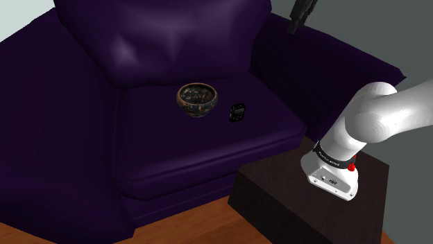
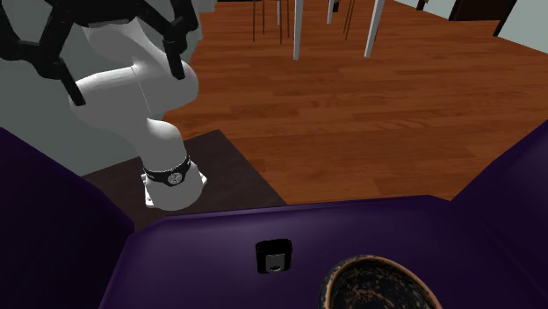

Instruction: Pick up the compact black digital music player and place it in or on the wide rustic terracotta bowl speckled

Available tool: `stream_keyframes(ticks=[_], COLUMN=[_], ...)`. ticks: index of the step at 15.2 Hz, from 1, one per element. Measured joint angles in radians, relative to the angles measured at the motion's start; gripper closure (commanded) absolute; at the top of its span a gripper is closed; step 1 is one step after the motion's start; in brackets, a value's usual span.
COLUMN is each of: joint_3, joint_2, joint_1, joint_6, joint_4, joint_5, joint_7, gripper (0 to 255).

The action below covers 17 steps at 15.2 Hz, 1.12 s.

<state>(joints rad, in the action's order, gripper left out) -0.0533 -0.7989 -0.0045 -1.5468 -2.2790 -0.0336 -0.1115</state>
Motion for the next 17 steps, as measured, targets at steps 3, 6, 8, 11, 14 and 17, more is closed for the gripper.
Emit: stream_keyframes(ticks=[3,6,8,11,14,17], joint_3=[0.008,0.035,0.045,0.077,0.103,0.13], joint_2=[-0.002,0.017,0.032,0.068,0.117,0.177], joint_1=[0.002,0.012,0.015,0.029,0.04,0.051], joint_6=[-0.036,-0.115,-0.177,-0.277,-0.369,-0.471], joint_4=[-0.042,-0.108,-0.162,-0.233,-0.281,-0.331], joint_5=[0.004,0.02,0.025,0.043,0.056,0.069], joint_7=[0.01,0.041,0.053,0.088,0.117,0.146], gripper=[0,0,0,0,0,0])
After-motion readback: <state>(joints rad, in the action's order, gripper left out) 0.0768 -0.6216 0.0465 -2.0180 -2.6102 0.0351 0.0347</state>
